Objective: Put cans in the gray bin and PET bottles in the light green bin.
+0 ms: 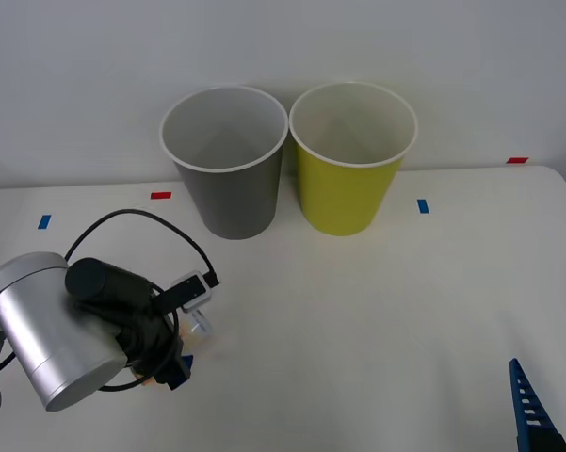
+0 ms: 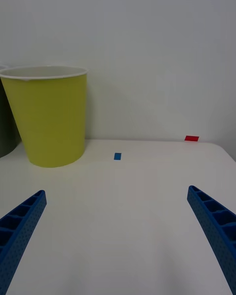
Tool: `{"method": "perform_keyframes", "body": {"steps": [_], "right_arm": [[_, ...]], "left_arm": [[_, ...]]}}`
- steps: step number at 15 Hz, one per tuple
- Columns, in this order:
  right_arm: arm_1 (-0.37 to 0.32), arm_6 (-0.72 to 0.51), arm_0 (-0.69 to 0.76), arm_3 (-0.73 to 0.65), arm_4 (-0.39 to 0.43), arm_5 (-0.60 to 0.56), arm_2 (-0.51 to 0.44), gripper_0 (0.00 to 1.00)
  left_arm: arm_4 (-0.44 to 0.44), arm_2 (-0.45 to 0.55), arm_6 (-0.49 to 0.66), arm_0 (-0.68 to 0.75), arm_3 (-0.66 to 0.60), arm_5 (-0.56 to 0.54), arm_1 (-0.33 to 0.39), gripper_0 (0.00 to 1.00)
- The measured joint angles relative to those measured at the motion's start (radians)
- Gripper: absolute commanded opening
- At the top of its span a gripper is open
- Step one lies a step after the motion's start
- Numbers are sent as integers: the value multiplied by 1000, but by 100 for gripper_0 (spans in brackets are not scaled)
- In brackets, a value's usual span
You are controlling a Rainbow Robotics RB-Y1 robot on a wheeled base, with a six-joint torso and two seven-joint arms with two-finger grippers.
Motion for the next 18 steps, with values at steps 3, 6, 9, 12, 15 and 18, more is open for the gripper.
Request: {"method": "perform_keyframes", "body": {"steps": [3,6,9,12,15,18], "right_arm": [[0,0,0,0,0,0,0,100],[0,0,0,0,0,0,0,100],[0,0,0,0,0,0,0,100],[0,0,0,0,0,0,0,100],[0,0,0,0,0,0,0,100],[0,0,0,0,0,0,0,100]], "left_arm": [[-1,0,2,-19,29,72,-58,100],[-1,-2,-1,-35,65,77,-81,100],[-2,-9,-2,-61,121,77,-111,100],[-9,-40,18,-106,195,77,-133,100],[-9,-43,47,-129,244,95,-161,100],[19,-42,141,-138,251,114,-168,100]]}}
